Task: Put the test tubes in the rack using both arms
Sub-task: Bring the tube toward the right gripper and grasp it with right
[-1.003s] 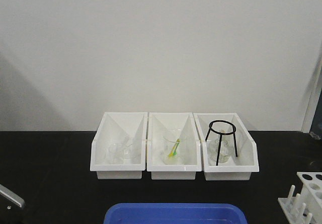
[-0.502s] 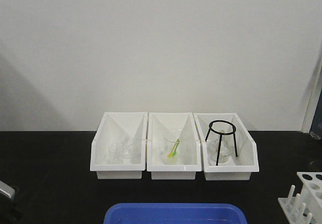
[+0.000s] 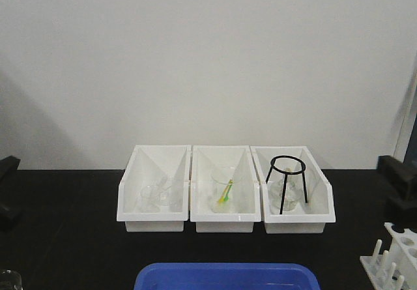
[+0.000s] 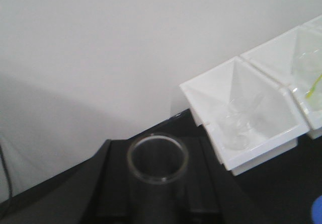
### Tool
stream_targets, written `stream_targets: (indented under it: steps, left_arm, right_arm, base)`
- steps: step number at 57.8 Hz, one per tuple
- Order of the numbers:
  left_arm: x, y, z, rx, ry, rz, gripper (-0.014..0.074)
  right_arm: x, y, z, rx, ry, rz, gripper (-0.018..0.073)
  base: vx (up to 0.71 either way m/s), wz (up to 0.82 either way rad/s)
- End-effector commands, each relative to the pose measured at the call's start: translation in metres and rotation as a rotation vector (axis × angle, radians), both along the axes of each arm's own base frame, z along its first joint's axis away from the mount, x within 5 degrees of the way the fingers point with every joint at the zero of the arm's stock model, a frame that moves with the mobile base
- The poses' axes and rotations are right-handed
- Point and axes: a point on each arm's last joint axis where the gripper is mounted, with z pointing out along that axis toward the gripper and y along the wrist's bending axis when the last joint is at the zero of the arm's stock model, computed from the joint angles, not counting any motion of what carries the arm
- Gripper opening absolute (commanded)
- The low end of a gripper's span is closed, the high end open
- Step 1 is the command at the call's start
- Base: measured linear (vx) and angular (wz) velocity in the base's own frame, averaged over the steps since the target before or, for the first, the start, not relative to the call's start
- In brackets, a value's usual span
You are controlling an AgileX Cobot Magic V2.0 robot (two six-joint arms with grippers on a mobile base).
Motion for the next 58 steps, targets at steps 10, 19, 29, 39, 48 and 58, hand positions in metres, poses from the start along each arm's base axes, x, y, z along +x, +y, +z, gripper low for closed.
stream_targets:
  steps: [10, 19, 29, 39, 48, 58]
  left_arm:
    - [-0.023, -0.04, 0.061, -0.233, -0.093, -0.193, -0.0022]
    - [-0.031, -0.067, 0.059, -0.329, -0.038, -0.312, -0.0022]
    - [-0.04, -0.096, 0.054, -0.39, 0.015, -0.427, -0.0022]
    - [-0.057, -0.12, 0.055, -0.353, 0.003, -0.559, -0.0022]
    - [-0.067, -0.131, 0.054, -0.353, 0.014, -0.618, -0.0022]
    - [-0.072, -0.142, 0.051, -0.349, 0.032, -0.665, -0.0022]
  right_arm:
    - [-0.01, 0.048, 0.016, 0.022, -0.109, 0.251, 0.0438]
    - [-0.017, 0.081, 0.009, 0.027, -0.079, 0.408, 0.0438]
    - [-0.027, 0.119, -0.001, 0.023, -0.055, 0.572, 0.0438]
    - [-0.039, 0.146, -0.006, 0.04, -0.073, 0.693, 0.0438]
    - [-0.041, 0.156, -0.007, 0.074, -0.089, 0.722, 0.0438]
    - [-0.038, 0.159, -0.006, 0.127, -0.1, 0.725, 0.0438]
  base:
    - [0.0, 0.0]
    - [0.0, 0.0]
    - [0.0, 0.0]
    - [0.0, 0.0]
    - [0.0, 0.0]
    - [0.0, 0.0]
